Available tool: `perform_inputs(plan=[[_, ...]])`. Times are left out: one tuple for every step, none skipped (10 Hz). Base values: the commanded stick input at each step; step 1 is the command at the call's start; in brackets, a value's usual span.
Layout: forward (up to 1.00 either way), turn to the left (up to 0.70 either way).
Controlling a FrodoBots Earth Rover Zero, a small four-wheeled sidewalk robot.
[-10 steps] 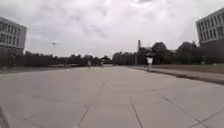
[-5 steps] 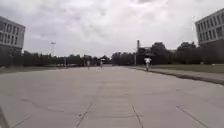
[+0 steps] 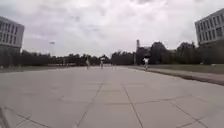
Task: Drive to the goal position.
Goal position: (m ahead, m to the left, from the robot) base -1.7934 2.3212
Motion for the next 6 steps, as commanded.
perform_inputs(plan=[[0.7, 0.0], [0.7, -0.02], [0.7, -0.06], [0.7, -0.05], [0.7, -0.04], [0.7, -0.03]])
